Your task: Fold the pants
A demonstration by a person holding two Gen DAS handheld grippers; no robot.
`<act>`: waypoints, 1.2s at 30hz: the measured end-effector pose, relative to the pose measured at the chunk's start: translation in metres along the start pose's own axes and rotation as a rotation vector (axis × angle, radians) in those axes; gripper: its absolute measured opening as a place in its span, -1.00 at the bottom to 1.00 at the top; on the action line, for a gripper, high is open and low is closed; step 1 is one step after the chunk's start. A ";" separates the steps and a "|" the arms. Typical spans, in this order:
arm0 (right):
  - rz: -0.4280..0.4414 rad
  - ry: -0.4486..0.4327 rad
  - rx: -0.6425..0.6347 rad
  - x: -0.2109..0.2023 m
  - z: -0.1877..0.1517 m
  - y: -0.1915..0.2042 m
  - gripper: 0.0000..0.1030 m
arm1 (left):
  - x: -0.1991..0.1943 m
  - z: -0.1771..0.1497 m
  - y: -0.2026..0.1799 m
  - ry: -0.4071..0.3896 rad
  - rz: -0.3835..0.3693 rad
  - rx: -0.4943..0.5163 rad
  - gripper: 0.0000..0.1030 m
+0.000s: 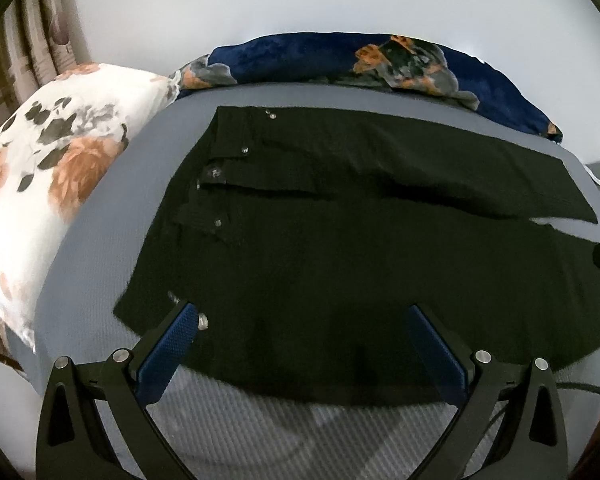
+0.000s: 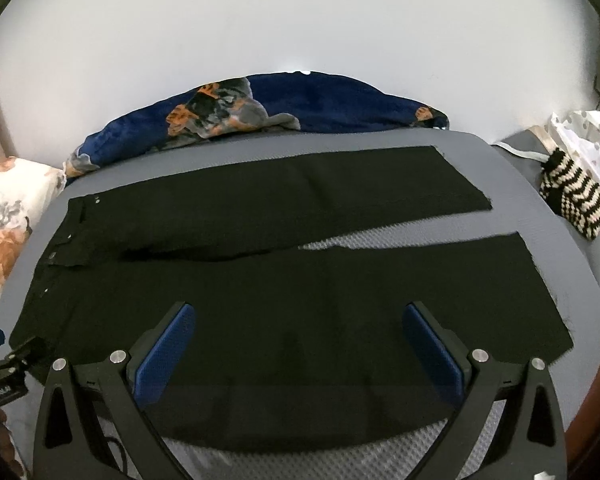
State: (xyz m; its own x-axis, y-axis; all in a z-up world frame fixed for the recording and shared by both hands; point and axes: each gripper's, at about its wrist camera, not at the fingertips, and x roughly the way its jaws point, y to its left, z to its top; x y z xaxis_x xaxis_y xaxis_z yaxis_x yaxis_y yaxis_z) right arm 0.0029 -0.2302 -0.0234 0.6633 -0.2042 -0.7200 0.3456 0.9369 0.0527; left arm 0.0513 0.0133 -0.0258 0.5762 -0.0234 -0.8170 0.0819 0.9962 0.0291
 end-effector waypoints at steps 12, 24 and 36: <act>0.136 0.050 -0.041 0.075 0.048 0.040 1.00 | 0.051 0.102 0.092 -0.064 -0.071 -0.118 0.99; 0.199 0.084 -0.066 0.152 0.095 0.078 1.00 | 0.152 0.173 0.167 0.008 -0.309 -0.262 0.32; 0.230 0.096 -0.085 0.194 0.120 0.096 1.00 | 0.228 0.206 0.180 0.138 -0.539 -0.349 0.26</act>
State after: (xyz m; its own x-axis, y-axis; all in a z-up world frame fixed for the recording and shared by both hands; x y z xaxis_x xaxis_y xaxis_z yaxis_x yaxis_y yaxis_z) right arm 0.2448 -0.2136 -0.0749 0.6507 0.0409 -0.7582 0.1336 0.9768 0.1673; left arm 0.3651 0.1699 -0.0881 0.4169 -0.5391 -0.7318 0.0476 0.8170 -0.5747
